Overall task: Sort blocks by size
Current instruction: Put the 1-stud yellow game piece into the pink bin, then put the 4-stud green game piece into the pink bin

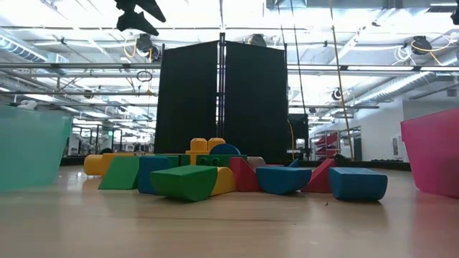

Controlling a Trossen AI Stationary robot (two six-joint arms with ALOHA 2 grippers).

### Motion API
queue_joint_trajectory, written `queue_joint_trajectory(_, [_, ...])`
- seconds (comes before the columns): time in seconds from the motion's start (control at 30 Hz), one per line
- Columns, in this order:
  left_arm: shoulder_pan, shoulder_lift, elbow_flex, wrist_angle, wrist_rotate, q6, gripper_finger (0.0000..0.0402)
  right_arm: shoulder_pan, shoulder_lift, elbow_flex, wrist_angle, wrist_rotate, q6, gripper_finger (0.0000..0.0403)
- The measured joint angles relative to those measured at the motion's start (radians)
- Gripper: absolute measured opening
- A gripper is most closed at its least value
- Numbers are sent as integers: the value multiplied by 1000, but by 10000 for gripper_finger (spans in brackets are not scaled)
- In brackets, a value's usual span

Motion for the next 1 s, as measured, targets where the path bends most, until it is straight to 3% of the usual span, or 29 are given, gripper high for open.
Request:
queue_joint_trajectory(0.2, [0,0,0,0,0,4,255,-28,-19,38,-3,42,-5,280])
queue_joint_trajectory(0.4, [0,0,0,0,0,10,255,-200,-65,151,-16,374,-147,279])
queue_joint_trajectory(0.57, [0,0,0,0,0,12,255,-526,-35,160,83,396,-620,279])
queue_joint_trajectory(0.73, [0,0,0,-1,0,35,255,-812,70,160,431,359,-1337,279])
queue_joint_trajectory(0.87, [0,0,0,-9,0,34,255,-960,202,207,615,238,-1707,279])
queue_joint_trajectory(1.0, [0,0,0,-22,-2,34,255,-1029,367,361,586,128,-2010,279])
